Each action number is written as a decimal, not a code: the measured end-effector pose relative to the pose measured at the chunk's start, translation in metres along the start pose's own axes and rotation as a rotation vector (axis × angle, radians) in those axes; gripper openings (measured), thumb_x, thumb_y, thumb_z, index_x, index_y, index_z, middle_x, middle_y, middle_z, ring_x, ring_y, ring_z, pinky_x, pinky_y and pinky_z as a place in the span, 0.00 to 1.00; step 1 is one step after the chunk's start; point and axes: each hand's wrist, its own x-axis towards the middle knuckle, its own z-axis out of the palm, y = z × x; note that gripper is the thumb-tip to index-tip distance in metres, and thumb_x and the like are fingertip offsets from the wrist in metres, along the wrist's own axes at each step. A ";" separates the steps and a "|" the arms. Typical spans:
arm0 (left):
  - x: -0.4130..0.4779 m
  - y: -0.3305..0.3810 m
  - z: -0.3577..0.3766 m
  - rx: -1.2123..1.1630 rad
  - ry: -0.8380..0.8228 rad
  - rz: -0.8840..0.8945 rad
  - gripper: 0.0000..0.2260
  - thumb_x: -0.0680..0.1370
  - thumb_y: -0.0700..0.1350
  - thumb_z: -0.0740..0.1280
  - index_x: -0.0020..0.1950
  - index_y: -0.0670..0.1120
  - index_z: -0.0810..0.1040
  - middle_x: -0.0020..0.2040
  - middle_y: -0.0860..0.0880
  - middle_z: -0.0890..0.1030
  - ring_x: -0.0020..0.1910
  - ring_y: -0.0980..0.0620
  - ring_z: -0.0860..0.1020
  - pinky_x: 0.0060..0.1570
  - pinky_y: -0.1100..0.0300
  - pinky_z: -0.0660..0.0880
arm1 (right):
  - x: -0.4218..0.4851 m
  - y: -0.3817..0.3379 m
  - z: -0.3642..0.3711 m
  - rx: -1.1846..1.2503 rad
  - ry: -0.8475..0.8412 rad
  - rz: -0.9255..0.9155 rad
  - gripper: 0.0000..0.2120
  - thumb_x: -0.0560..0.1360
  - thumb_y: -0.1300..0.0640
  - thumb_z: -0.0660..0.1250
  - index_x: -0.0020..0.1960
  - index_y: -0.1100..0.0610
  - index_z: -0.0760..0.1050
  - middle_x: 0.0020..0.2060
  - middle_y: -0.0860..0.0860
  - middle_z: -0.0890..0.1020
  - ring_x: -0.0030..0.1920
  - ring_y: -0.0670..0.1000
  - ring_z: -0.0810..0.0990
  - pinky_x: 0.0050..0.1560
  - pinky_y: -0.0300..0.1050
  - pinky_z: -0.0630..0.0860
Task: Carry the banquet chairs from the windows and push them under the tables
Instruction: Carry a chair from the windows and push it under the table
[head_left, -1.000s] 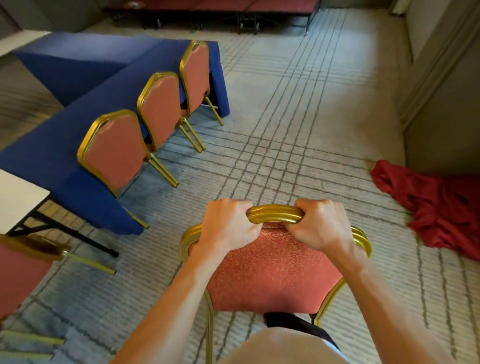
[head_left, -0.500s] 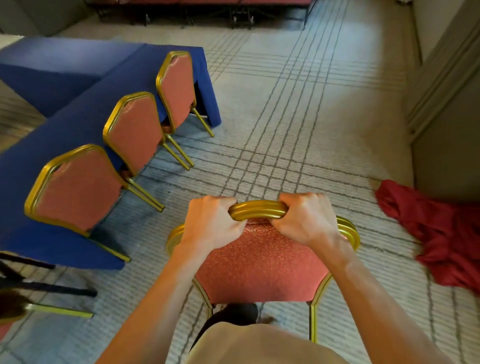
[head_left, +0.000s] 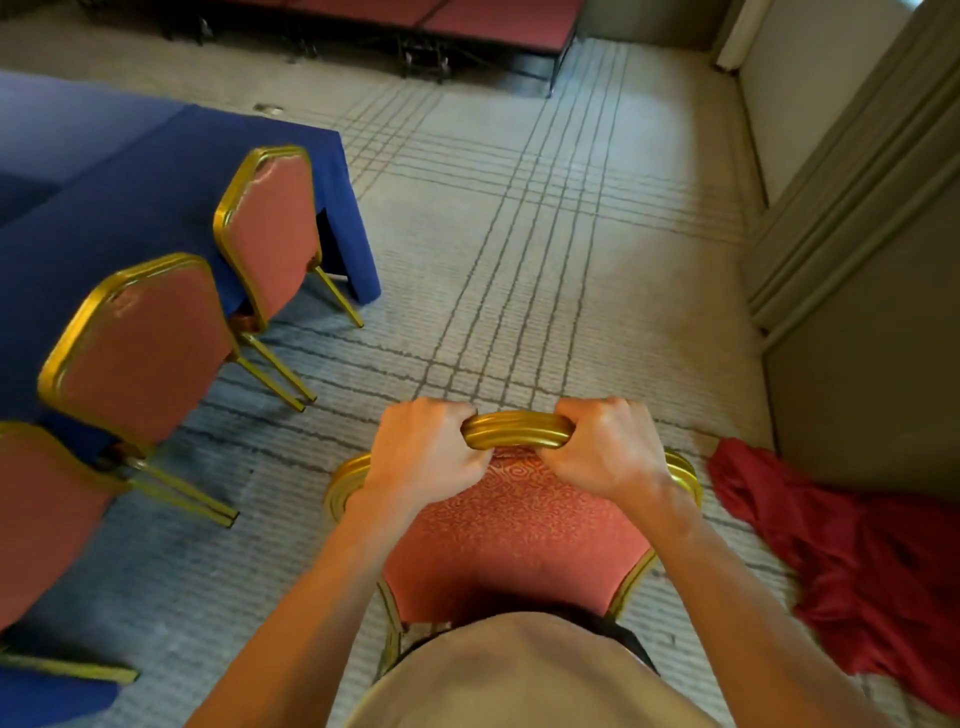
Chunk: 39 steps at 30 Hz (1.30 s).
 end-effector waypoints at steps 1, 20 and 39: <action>0.020 -0.006 -0.002 -0.010 0.006 0.003 0.18 0.71 0.56 0.69 0.29 0.53 0.62 0.25 0.55 0.65 0.30 0.47 0.76 0.32 0.57 0.63 | 0.019 0.001 -0.005 0.000 0.019 0.002 0.18 0.71 0.38 0.69 0.35 0.50 0.69 0.37 0.49 0.84 0.44 0.57 0.82 0.45 0.47 0.71; 0.414 -0.150 0.051 0.049 0.054 0.037 0.16 0.67 0.56 0.69 0.32 0.51 0.65 0.26 0.55 0.64 0.27 0.47 0.73 0.32 0.58 0.57 | 0.443 0.087 -0.001 0.097 0.143 -0.074 0.24 0.71 0.38 0.70 0.28 0.49 0.63 0.26 0.47 0.76 0.32 0.55 0.80 0.39 0.46 0.73; 0.740 -0.355 0.097 -0.020 0.025 -0.148 0.18 0.68 0.52 0.73 0.29 0.53 0.63 0.27 0.53 0.72 0.29 0.48 0.75 0.33 0.57 0.57 | 0.854 0.090 0.016 0.025 0.159 -0.220 0.21 0.69 0.36 0.68 0.30 0.50 0.66 0.24 0.47 0.76 0.29 0.53 0.78 0.36 0.44 0.70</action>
